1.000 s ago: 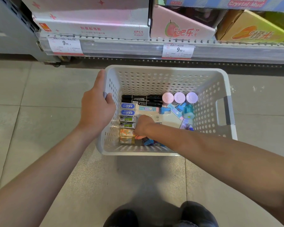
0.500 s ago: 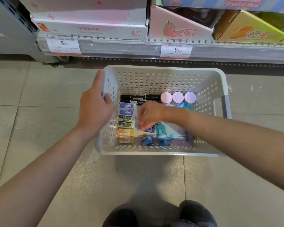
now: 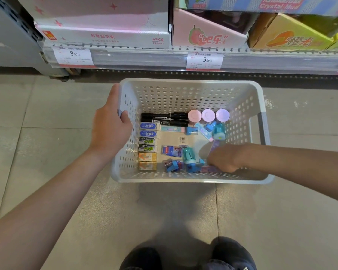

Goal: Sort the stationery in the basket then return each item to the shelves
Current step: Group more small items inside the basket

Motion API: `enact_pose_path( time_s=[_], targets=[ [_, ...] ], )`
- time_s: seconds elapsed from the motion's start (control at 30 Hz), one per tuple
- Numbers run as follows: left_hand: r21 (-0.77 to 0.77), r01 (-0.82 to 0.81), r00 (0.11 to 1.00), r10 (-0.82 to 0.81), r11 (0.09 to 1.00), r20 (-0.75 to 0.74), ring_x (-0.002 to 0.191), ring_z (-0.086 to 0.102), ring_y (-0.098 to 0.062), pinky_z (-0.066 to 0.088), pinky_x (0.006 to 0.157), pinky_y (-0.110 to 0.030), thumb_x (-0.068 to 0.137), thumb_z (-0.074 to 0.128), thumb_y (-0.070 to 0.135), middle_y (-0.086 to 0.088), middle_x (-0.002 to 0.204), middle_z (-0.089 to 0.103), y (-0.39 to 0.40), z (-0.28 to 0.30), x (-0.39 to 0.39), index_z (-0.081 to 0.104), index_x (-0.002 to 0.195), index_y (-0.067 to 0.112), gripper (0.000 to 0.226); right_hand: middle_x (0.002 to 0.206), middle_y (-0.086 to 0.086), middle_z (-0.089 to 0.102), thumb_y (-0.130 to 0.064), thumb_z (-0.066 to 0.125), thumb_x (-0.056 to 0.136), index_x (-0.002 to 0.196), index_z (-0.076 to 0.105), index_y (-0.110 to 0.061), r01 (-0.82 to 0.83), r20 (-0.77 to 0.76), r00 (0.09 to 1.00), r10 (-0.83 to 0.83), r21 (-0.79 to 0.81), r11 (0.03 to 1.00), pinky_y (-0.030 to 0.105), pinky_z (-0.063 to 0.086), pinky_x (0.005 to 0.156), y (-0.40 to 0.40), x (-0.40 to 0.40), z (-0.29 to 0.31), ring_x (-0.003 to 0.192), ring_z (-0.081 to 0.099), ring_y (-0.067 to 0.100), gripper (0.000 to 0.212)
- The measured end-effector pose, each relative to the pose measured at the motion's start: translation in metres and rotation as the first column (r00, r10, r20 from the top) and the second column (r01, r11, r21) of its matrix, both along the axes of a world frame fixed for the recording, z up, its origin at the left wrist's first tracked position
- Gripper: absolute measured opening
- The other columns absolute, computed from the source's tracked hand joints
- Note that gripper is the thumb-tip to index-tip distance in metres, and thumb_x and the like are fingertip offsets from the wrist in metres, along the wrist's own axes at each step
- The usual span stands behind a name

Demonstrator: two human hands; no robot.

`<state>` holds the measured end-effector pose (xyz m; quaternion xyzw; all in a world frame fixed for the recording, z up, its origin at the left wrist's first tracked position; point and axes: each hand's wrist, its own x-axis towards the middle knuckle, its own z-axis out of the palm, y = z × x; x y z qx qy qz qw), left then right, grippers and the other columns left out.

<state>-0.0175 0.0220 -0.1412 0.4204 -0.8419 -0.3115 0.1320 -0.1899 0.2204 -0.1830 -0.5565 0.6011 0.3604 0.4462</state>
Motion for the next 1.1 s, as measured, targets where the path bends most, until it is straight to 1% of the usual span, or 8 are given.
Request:
enact_pose_path(
  time_s=[0.53,0.67,0.77,0.8,0.87,0.93,1.0,1.1],
  targets=[
    [0.001,0.011,1.000,-0.011,1.000,0.001,0.048,0.040,-0.015,0.036,0.048,-0.028,0.094,0.047,0.005,-0.005,0.057,0.040,-0.002,-0.001,0.002,0.022,0.151,0.018,0.063,0.133,0.012,0.051,0.003,0.044,0.094,0.136,0.036,0.002,-0.202,-0.337,0.930,0.149,-0.127,0.971,0.033,0.047,0.085,-0.003,0.015,0.016,0.120,0.052,0.028,0.043],
    [-0.008,0.008,1.000,-0.008,1.000,0.001,0.049,0.040,-0.013,0.034,0.049,-0.023,0.094,0.048,0.004,-0.002,0.057,0.040,-0.001,0.000,0.001,0.023,0.151,0.016,0.063,0.109,0.005,0.058,-0.010,0.052,0.093,0.123,0.052,-0.005,-0.099,-0.265,0.960,0.087,-0.031,0.995,0.027,0.045,0.074,-0.021,0.013,0.039,0.104,0.057,0.023,0.031],
    [-0.012,-0.003,1.000,0.003,1.000,0.000,0.052,0.043,-0.011,0.035,0.050,-0.021,0.094,0.049,0.006,0.000,0.061,0.042,-0.001,0.001,0.000,0.024,0.150,0.016,0.062,0.083,0.013,0.055,-0.016,0.048,0.095,0.094,0.060,0.004,0.270,0.047,0.963,-0.267,-0.066,0.961,0.023,0.040,0.062,-0.037,-0.002,0.050,0.074,0.051,0.016,0.023],
    [-0.013,-0.004,1.000,0.005,1.000,0.001,0.052,0.043,-0.011,0.034,0.050,-0.019,0.095,0.049,0.006,0.001,0.061,0.043,-0.001,0.001,0.000,0.024,0.150,0.016,0.062,0.088,0.020,0.056,-0.013,0.046,0.096,0.096,0.060,0.008,0.481,0.192,0.863,-0.468,-0.024,0.877,0.023,0.042,0.065,-0.041,-0.006,0.049,0.076,0.050,0.015,0.025],
    [-0.011,-0.004,1.000,0.004,1.000,0.001,0.052,0.043,-0.011,0.034,0.050,-0.019,0.095,0.049,0.006,0.001,0.062,0.043,0.000,0.001,0.000,0.023,0.150,0.016,0.062,0.088,0.019,0.053,-0.004,0.046,0.094,0.096,0.059,0.004,0.836,0.417,0.383,-0.824,0.223,0.502,0.018,0.048,0.067,-0.045,-0.008,0.048,0.077,0.052,0.012,0.016],
    [-0.005,-0.006,1.000,0.006,1.000,-0.001,0.052,0.044,-0.012,0.034,0.049,-0.019,0.095,0.049,0.007,0.001,0.063,0.044,0.000,0.001,0.000,0.023,0.150,0.017,0.062,0.082,0.007,0.057,-0.003,0.045,0.094,0.089,0.058,-0.008,0.838,0.463,-0.062,-0.884,0.506,0.206,0.015,0.052,0.060,-0.048,-0.010,0.045,0.067,0.058,0.009,0.014],
    [0.000,-0.009,1.000,0.009,1.000,0.005,0.052,0.044,-0.011,0.034,0.049,-0.020,0.095,0.049,0.007,0.001,0.063,0.044,0.000,0.001,0.000,0.023,0.151,0.017,0.062,0.088,0.007,0.061,-0.006,0.039,0.095,0.093,0.058,-0.011,0.757,0.453,-0.210,-0.866,0.636,0.149,0.016,0.053,0.057,-0.047,-0.010,0.040,0.066,0.061,0.009,0.019],
    [-0.004,-0.014,1.000,0.014,1.000,0.009,0.051,0.041,-0.011,0.033,0.048,-0.020,0.094,0.048,0.005,0.000,0.059,0.041,0.000,0.002,0.000,0.023,0.151,0.018,0.063,0.095,0.007,0.068,-0.003,0.031,0.095,0.101,0.058,-0.015,0.745,0.496,-0.200,-0.845,0.637,0.198,0.017,0.052,0.057,-0.045,-0.009,0.034,0.072,0.062,0.011,0.030]
  ],
)
